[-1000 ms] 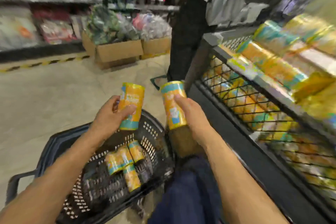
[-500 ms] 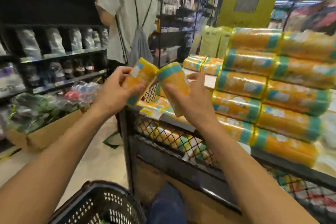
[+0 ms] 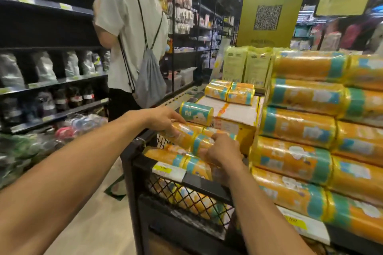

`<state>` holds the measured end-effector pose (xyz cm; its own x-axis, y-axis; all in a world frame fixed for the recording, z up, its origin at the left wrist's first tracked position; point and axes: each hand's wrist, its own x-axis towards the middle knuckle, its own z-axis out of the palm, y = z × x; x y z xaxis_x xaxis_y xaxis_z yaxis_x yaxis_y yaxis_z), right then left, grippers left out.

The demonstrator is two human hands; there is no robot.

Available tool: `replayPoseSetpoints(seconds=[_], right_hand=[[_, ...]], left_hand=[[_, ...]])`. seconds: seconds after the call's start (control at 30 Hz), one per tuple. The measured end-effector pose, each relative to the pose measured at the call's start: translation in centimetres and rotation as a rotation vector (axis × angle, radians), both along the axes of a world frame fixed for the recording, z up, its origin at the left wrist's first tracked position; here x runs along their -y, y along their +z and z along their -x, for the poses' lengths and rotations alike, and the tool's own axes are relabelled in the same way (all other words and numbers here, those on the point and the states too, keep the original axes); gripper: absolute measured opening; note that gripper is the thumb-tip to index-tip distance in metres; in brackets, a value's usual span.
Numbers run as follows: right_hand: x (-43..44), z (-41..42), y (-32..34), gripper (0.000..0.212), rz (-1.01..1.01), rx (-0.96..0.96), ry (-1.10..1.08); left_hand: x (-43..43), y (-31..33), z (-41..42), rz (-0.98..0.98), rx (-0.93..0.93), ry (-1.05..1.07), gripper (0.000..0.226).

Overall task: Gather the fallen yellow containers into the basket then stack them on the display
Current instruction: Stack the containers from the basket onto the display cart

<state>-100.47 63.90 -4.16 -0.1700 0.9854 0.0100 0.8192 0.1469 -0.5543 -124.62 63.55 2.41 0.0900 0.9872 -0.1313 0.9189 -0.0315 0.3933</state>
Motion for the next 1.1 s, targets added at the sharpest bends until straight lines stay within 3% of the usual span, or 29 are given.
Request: replayPoseSetpoints(seconds=[0.17, 0.27, 0.37, 0.53, 0.63, 0.77, 0.83, 0.97, 1.1], right_hand=[[-0.8, 0.7, -1.0, 0.020, 0.082, 0.086, -0.013], [-0.6, 0.7, -1.1, 0.025, 0.092, 0.010, -0.071], [-0.2, 0.6, -1.4, 0.014, 0.062, -0.058, -0.134], [0.0, 0.6, -1.6, 0.061, 0.065, -0.150, -0.172], [0.4, 0.6, -1.3, 0.054, 0.060, -0.140, -0.144], [0.9, 0.5, -1.2, 0.035, 0.067, -0.071, -0.097], [1.0, 0.4, -1.3, 0.033, 0.061, -0.070, -0.091], [1.4, 0.4, -1.2, 0.026, -0.036, -0.111, -0.053], [3.7, 1.1, 1.2, 0.036, -0.389, -0.034, -0.011]], left_hand=[[-0.7, -0.4, -1.1, 0.050, -0.137, -0.087, 0.047], [-0.1, -2.8, -1.3, 0.104, -0.091, -0.094, 0.045], [0.4, -5.0, -0.8, 0.111, -0.026, -0.034, 0.041], [0.6, -3.9, -1.5, 0.119, -0.070, -0.046, 0.046], [0.7, -3.1, -1.2, 0.079, -0.188, -0.020, 0.057], [1.1, -2.7, -1.7, 0.029, -0.276, -0.044, 0.050], [1.7, -2.8, -1.6, -0.020, -0.216, -0.028, 0.038], [5.4, -2.6, -1.3, -0.301, 0.102, 0.147, 0.025], [13.5, -3.4, -0.9, -0.616, 0.367, 0.383, 0.013]])
